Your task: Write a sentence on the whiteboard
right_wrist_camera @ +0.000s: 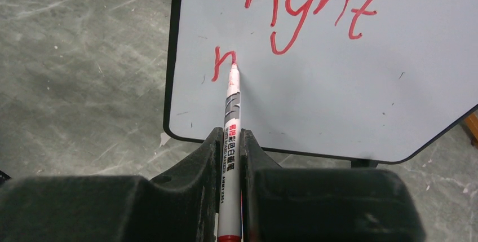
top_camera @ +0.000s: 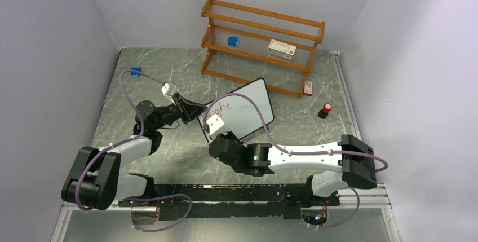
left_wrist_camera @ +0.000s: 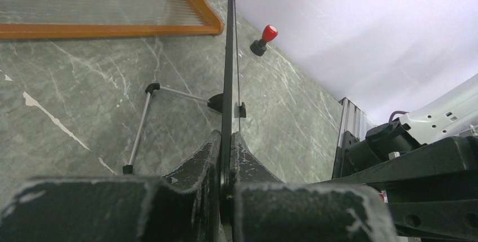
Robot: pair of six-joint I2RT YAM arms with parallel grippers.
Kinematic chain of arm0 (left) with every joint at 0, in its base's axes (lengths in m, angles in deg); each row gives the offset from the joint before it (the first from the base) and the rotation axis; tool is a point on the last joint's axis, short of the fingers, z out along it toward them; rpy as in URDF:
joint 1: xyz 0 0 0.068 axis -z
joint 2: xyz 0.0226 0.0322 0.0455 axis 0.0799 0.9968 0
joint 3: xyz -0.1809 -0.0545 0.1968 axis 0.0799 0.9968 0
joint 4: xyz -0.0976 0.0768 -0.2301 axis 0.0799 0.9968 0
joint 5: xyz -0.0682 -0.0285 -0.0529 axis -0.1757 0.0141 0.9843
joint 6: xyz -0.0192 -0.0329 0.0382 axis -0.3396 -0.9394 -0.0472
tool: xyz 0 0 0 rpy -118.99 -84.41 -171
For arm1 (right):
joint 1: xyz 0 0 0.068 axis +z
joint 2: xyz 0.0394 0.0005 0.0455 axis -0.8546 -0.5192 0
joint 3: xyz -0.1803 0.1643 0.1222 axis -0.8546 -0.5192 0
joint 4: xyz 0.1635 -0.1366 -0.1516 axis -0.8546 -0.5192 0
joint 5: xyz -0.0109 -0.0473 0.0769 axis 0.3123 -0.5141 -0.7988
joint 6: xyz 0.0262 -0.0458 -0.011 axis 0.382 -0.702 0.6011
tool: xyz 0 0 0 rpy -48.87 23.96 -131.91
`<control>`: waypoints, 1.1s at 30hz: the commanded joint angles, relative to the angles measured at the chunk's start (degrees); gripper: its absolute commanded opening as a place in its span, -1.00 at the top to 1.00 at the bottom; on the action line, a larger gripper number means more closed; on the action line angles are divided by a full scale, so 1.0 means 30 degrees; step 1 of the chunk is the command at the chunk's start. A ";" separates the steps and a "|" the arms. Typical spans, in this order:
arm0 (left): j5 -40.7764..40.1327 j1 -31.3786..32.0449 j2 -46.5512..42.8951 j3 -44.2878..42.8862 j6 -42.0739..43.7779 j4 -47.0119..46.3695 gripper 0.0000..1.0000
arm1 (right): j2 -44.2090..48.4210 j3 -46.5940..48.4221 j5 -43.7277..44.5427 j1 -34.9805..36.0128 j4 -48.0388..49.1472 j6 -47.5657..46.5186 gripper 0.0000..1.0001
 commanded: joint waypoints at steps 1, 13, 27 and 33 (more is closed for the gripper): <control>0.0407 0.0064 -0.0455 -0.0191 0.0414 -0.0760 0.90 | 0.0306 -0.0053 -0.0065 -0.0088 -0.0903 0.0850 1.00; 0.0403 0.0093 -0.0521 -0.0232 0.0401 -0.0619 0.90 | 0.0214 -0.0102 -0.0445 -0.0081 -0.1000 0.0949 1.00; 0.0447 0.0123 -0.0431 -0.0235 0.0319 -0.0671 0.90 | 0.0610 -0.0212 0.0665 -0.0097 0.0380 0.0382 1.00; 0.0465 0.0180 -0.0435 -0.0256 0.0332 -0.0641 0.90 | 0.0593 -0.0085 0.0695 -0.0180 0.0795 0.0130 1.00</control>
